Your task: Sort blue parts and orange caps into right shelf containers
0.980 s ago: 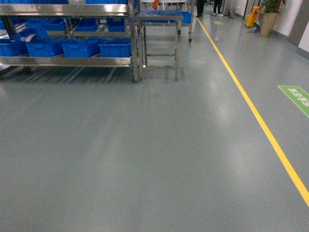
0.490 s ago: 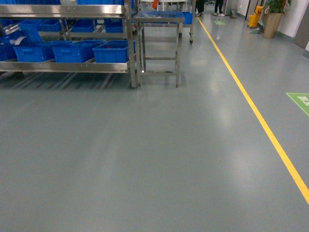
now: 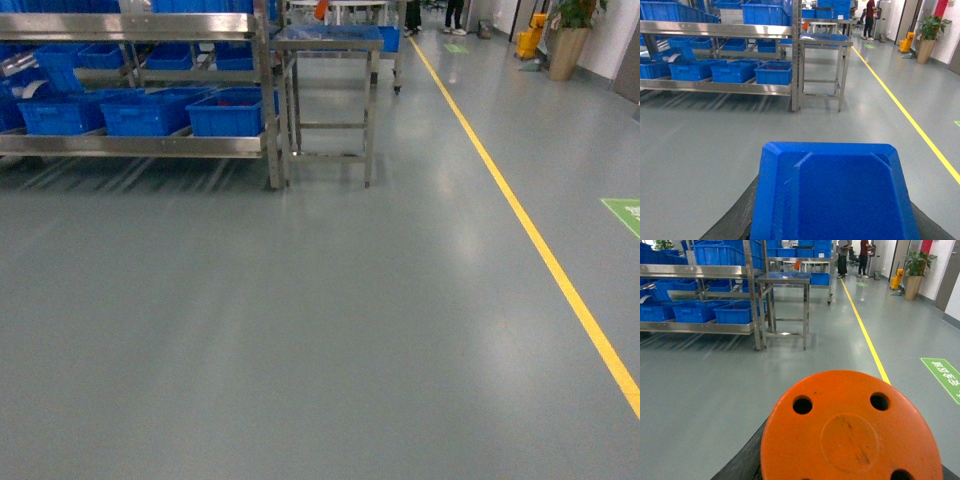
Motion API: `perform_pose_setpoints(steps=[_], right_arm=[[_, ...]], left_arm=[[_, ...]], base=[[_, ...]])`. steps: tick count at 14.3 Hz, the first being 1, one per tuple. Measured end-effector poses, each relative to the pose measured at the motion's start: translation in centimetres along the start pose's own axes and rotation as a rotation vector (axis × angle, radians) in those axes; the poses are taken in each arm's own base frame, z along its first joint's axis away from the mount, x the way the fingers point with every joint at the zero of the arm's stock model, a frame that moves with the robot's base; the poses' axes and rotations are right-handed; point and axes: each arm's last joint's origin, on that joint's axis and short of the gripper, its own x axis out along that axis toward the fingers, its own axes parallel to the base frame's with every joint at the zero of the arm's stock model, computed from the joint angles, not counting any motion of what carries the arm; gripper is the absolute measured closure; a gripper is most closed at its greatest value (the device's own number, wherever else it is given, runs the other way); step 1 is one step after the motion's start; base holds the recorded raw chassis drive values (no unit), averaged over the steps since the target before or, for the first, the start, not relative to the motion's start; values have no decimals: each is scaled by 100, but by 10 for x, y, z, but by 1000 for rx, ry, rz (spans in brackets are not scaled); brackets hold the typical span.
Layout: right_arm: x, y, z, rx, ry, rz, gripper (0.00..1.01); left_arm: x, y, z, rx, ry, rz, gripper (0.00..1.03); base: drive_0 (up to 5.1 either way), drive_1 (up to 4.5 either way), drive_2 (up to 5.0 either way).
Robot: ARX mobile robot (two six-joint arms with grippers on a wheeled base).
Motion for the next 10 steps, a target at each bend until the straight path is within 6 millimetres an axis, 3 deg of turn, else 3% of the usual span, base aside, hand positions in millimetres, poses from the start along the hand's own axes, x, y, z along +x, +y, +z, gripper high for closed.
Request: perform_pose_setpoints(steps=[10], right_arm=[[0, 0, 0, 0, 1, 0, 58]], left_arm=[[0, 0, 0, 0, 4, 0, 61]], base=[[-3, 418, -423]])
